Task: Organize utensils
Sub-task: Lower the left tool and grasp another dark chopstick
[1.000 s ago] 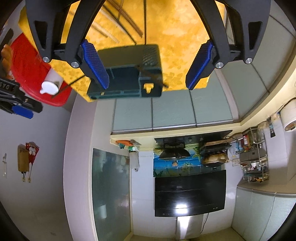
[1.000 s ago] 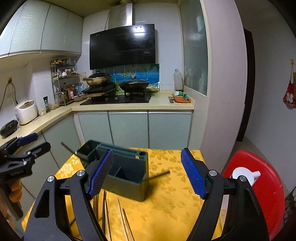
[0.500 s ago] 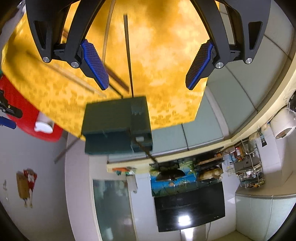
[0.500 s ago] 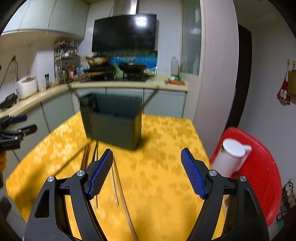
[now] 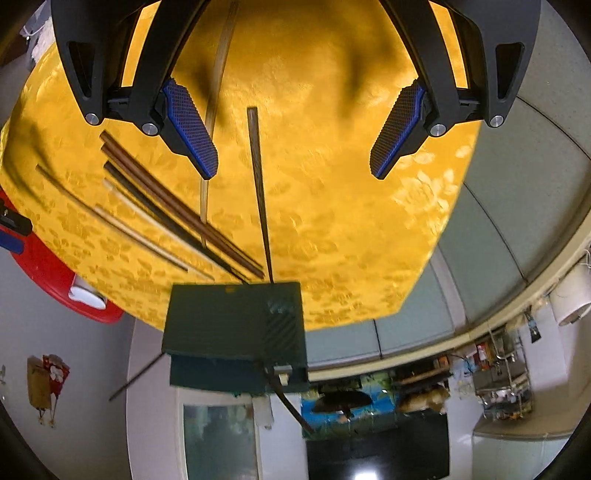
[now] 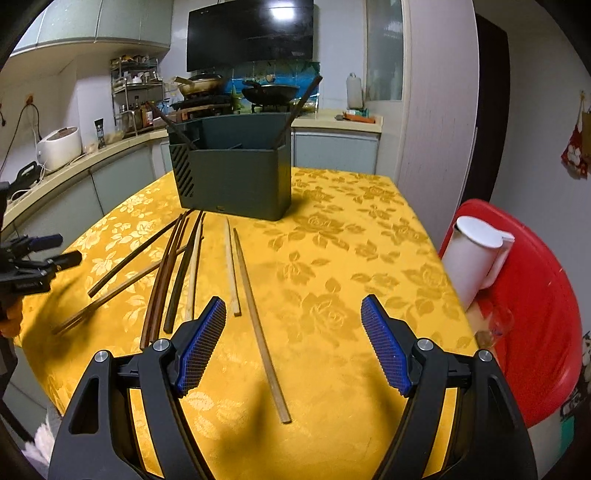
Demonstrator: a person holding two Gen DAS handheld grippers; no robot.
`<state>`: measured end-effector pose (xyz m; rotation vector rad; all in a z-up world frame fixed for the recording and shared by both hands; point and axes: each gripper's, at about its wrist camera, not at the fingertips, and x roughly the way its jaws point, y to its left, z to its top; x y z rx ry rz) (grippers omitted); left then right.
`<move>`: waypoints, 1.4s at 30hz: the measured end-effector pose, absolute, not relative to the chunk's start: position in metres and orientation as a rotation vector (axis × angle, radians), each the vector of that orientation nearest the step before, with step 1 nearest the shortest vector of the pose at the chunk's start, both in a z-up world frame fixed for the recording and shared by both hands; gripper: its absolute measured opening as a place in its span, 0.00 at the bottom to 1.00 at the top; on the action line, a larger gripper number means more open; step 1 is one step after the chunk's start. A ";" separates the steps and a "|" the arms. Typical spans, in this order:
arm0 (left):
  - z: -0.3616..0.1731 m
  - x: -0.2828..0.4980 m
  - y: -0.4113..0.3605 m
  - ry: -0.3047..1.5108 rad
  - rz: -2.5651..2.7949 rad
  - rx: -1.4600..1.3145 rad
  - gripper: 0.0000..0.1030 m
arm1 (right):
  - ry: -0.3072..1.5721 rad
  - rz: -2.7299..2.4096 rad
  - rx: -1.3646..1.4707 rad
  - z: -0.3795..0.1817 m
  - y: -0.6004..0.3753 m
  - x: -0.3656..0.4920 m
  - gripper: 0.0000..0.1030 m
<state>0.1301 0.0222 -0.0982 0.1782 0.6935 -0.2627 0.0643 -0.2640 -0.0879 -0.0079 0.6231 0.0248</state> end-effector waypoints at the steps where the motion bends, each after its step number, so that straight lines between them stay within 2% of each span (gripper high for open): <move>1: -0.102 0.131 0.021 0.705 -0.274 0.187 0.79 | 0.629 0.025 -0.015 -0.091 -0.263 0.064 0.71; 4: -0.108 0.134 0.016 0.726 -0.288 0.205 0.77 | 0.645 0.025 -0.021 -0.098 -0.261 0.065 0.71; 9: -0.118 0.145 0.012 0.786 -0.323 0.204 0.67 | 0.661 0.016 -0.010 -0.103 -0.266 0.066 0.71; 12: -0.126 0.153 0.011 0.836 -0.353 0.184 0.59 | 0.664 0.011 -0.002 -0.104 -0.270 0.066 0.71; 14: -0.130 0.157 0.009 0.857 -0.353 0.192 0.48 | 0.667 0.009 -0.001 -0.105 -0.271 0.066 0.71; 19: -0.133 0.156 0.010 0.857 -0.333 0.207 0.35 | 0.692 0.013 0.009 -0.110 -0.274 0.066 0.71; 28: -0.135 0.154 0.026 0.834 -0.311 0.163 0.29 | 0.756 0.028 -0.026 -0.138 -0.271 0.057 0.71; 29: -0.135 0.154 0.026 0.831 -0.314 0.162 0.28 | 0.760 0.032 -0.037 -0.141 -0.269 0.057 0.70; 38: -0.135 0.150 0.029 0.823 -0.334 0.149 0.10 | 0.747 0.110 -0.026 -0.145 -0.264 0.051 0.36; 40: -0.135 0.149 0.029 0.822 -0.339 0.150 0.08 | 0.747 0.126 -0.032 -0.144 -0.260 0.051 0.27; 42: -0.135 0.148 0.028 0.820 -0.343 0.153 0.08 | 0.745 0.133 -0.022 -0.144 -0.260 0.050 0.22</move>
